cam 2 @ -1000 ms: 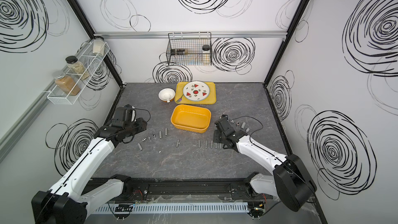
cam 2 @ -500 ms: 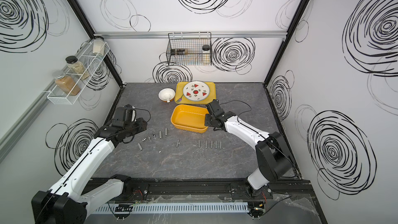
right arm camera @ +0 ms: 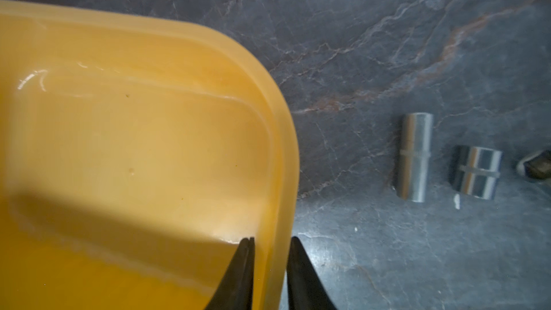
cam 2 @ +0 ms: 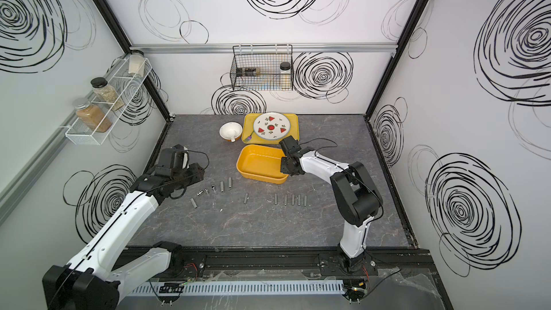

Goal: Take out the socket from the storage box
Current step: Adjust the storage box at the center of the board.

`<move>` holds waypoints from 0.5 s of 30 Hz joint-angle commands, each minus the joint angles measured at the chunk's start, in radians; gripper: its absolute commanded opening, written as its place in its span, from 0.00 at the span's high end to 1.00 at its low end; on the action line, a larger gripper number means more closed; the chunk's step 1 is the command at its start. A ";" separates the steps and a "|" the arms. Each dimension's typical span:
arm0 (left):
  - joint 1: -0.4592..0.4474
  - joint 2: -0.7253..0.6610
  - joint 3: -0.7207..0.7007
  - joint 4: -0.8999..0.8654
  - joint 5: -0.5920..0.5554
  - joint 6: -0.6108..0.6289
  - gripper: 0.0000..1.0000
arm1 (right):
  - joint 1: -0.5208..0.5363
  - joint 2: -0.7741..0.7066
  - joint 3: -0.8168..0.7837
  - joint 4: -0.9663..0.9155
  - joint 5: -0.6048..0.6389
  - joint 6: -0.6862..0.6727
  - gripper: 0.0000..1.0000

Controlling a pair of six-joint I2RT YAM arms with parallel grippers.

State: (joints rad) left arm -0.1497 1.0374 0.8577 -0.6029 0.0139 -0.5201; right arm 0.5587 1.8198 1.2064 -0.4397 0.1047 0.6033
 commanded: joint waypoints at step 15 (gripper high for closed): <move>-0.017 -0.041 -0.011 0.043 0.012 0.005 0.57 | -0.102 0.099 0.297 -0.402 -0.161 -0.092 1.00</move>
State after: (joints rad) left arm -0.1574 1.0145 0.8566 -0.6022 0.0185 -0.5198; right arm 0.4778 1.8950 1.4380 -0.6922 -0.0105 0.5514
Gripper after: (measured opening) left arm 0.434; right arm 0.080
